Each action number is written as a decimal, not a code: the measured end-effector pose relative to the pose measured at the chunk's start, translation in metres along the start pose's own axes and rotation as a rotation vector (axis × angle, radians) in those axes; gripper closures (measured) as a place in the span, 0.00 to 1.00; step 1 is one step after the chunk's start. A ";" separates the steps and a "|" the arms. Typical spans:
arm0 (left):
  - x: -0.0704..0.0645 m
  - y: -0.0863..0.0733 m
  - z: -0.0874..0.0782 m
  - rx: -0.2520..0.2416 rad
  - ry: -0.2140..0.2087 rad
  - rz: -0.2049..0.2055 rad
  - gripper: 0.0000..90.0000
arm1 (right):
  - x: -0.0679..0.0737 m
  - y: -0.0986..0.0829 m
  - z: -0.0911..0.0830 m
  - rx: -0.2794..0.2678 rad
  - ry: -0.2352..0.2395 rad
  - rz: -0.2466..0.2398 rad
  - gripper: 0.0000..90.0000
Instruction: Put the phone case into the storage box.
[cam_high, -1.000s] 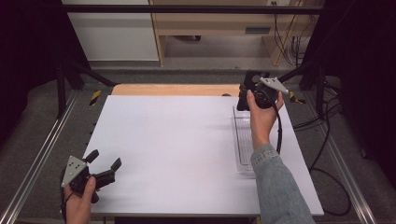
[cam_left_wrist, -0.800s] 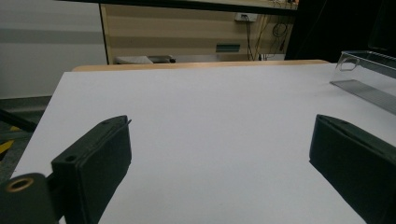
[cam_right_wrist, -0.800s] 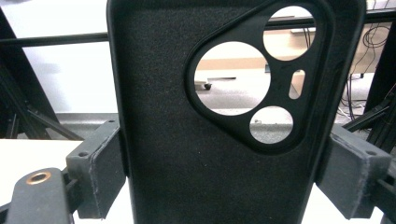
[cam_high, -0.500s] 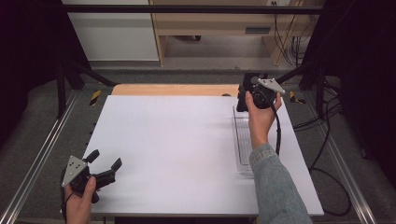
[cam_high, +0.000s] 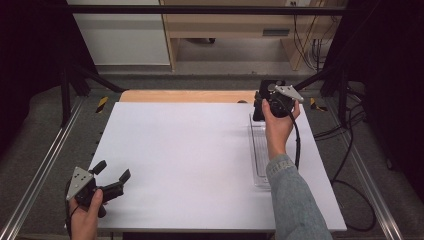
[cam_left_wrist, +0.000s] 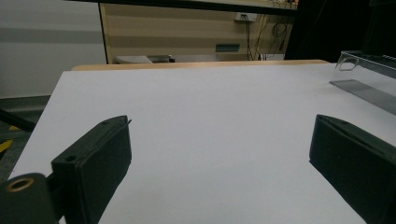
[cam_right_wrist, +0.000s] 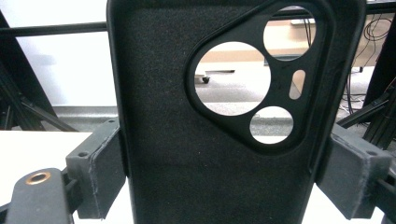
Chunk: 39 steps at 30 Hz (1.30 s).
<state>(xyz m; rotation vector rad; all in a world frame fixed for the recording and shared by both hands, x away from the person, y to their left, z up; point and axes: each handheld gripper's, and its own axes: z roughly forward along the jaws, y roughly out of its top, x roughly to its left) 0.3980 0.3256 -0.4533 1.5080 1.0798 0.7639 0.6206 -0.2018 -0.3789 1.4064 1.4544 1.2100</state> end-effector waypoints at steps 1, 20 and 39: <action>0.000 0.000 0.000 -0.001 0.000 0.000 0.06 | 0.000 0.000 0.000 0.001 0.000 -0.001 0.15; -0.001 0.000 0.001 0.005 0.000 0.006 0.06 | 0.001 -0.013 0.005 0.017 -0.007 0.008 0.15; -0.002 -0.001 0.002 0.009 -0.009 0.015 0.06 | 0.004 -0.028 0.018 0.047 -0.029 -0.026 0.15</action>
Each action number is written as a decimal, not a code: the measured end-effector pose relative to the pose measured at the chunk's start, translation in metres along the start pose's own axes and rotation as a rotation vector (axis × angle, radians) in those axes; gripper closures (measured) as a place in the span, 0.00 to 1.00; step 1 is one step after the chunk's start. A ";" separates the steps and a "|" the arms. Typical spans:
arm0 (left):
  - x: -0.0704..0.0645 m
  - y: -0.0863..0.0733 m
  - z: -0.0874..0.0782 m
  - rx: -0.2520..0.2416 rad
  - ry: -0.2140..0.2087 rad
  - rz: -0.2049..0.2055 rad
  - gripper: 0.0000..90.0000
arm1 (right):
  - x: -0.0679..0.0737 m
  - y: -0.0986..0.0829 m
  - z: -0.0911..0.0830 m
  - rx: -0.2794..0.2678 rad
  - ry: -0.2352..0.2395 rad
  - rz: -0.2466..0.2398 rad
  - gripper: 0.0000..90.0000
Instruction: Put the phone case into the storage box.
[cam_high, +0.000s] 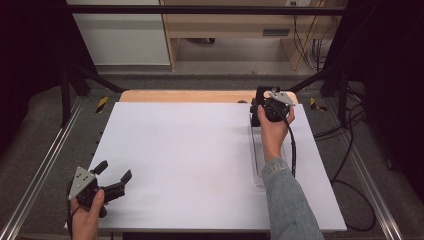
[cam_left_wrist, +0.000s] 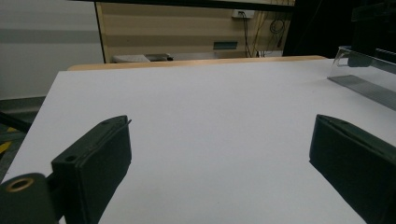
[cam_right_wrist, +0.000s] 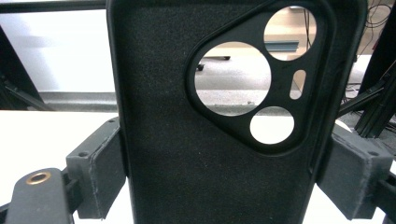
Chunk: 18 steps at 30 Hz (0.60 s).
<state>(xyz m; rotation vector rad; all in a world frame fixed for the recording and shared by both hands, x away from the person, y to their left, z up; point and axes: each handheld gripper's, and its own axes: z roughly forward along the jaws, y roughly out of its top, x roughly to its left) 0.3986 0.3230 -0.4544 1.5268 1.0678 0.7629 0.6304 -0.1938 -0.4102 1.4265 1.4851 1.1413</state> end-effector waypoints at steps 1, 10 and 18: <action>0.000 0.000 0.000 0.000 0.001 0.000 0.06 | 0.000 -0.001 0.001 0.004 -0.003 -0.005 0.15; -0.001 0.000 0.000 0.002 -0.002 0.003 0.06 | -0.002 -0.005 0.004 0.024 -0.011 0.010 0.15; 0.000 0.000 0.000 0.000 0.001 0.001 0.06 | 0.000 -0.007 0.007 0.036 -0.012 0.004 0.15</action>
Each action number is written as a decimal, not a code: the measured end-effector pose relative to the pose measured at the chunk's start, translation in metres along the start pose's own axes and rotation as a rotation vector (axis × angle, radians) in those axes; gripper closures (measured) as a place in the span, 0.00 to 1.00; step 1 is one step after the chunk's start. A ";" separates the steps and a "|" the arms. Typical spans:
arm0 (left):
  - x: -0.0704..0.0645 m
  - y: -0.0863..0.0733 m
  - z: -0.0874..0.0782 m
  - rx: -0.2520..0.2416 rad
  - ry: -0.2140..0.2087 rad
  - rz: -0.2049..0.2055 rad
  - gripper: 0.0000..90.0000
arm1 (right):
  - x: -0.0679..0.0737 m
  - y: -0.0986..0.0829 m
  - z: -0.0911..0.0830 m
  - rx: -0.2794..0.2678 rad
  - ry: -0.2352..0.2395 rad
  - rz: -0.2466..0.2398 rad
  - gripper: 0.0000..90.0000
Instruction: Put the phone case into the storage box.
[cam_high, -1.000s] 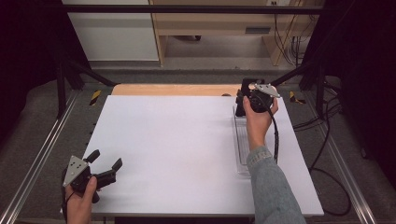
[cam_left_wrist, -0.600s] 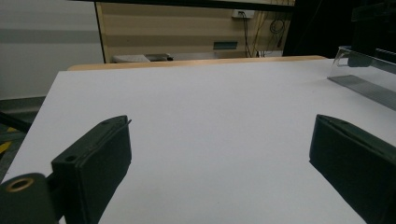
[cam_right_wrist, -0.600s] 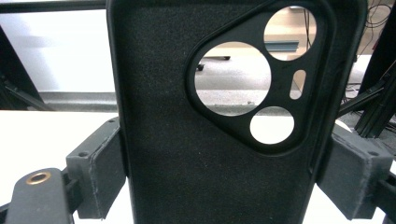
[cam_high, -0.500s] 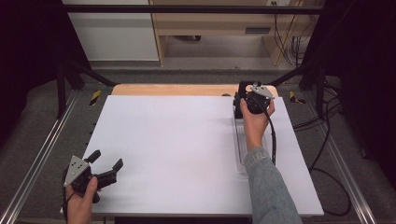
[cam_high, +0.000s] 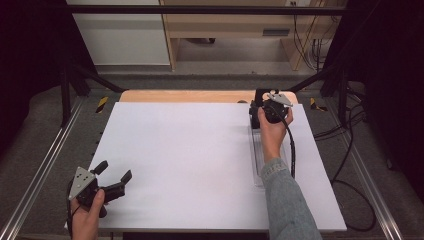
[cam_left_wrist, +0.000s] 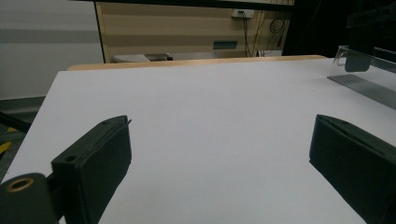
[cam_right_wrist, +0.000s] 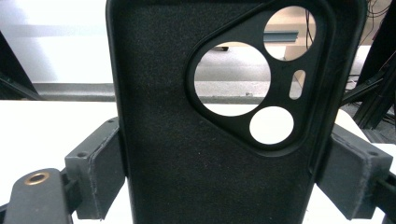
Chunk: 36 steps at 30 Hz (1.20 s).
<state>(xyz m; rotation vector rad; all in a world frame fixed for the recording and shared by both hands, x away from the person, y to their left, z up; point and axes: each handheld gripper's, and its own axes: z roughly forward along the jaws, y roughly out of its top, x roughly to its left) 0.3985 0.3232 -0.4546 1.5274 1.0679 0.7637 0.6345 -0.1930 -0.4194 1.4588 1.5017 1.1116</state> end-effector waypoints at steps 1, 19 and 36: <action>0.000 0.000 0.000 0.000 0.000 0.000 0.06 | 0.000 0.000 0.000 0.001 -0.001 0.002 0.15; 0.000 0.000 0.000 -0.001 -0.004 0.000 0.06 | 0.000 -0.009 0.005 0.011 -0.013 -0.003 0.15; -0.001 0.000 0.001 0.004 -0.005 0.006 0.06 | -0.001 -0.016 0.008 0.027 0.000 -0.014 0.15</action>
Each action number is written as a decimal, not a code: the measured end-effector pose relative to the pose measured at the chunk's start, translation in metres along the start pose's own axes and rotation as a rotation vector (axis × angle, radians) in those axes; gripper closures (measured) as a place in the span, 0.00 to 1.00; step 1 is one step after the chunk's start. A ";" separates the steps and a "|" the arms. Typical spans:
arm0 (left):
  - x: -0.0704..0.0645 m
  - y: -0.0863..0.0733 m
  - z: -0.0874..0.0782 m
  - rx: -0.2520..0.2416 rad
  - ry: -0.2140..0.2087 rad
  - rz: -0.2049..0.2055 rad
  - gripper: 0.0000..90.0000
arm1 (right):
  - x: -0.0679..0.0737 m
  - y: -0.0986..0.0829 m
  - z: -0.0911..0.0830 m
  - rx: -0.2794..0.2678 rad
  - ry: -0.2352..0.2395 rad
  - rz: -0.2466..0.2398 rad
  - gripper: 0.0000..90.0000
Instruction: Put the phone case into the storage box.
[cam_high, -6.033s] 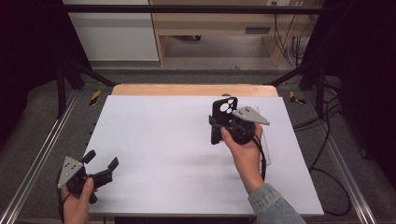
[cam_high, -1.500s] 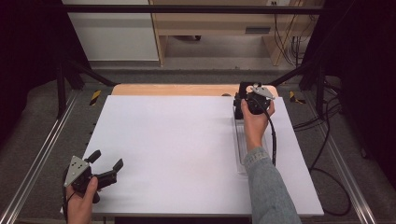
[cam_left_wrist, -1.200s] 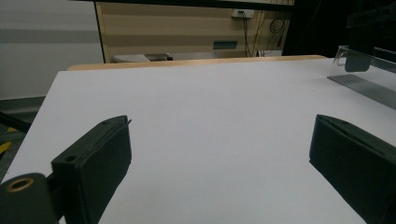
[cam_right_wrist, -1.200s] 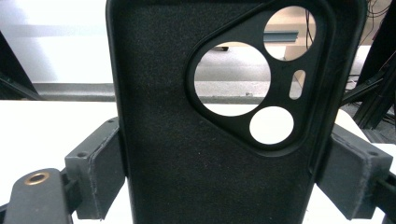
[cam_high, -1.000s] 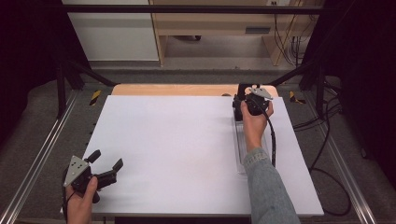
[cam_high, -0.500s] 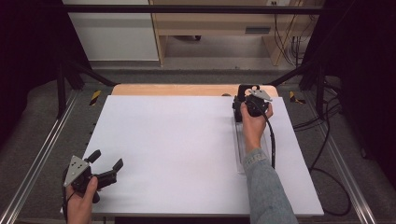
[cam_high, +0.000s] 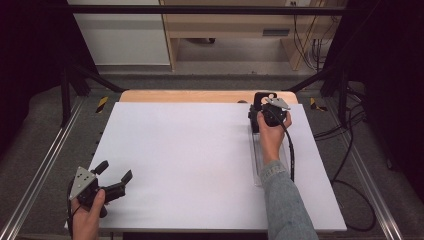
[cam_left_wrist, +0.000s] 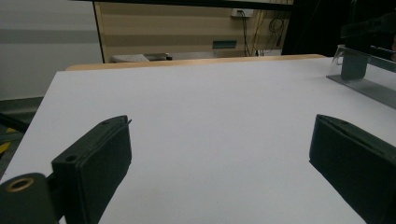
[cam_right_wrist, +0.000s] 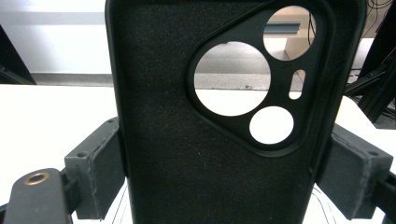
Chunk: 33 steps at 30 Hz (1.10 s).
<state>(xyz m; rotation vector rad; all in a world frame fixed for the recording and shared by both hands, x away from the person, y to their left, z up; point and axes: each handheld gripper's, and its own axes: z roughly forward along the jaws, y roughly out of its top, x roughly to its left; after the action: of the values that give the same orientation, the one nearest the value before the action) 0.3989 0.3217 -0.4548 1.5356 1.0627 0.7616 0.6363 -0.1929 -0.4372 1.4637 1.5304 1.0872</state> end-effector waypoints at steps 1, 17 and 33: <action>0.000 0.000 0.000 0.000 -0.001 0.001 0.06 | 0.000 0.000 0.000 0.000 0.001 0.002 0.15; -0.002 0.000 0.000 0.002 -0.003 0.008 0.06 | 0.000 -0.001 0.000 -0.005 0.005 0.000 0.15; -0.001 0.000 0.000 0.000 0.002 0.012 0.06 | 0.005 -0.002 0.001 -0.015 -0.016 -0.025 0.15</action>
<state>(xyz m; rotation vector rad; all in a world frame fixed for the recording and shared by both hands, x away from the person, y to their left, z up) 0.3987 0.3209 -0.4543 1.5431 1.0555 0.7713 0.6363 -0.1877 -0.4391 1.4363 1.5218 1.0681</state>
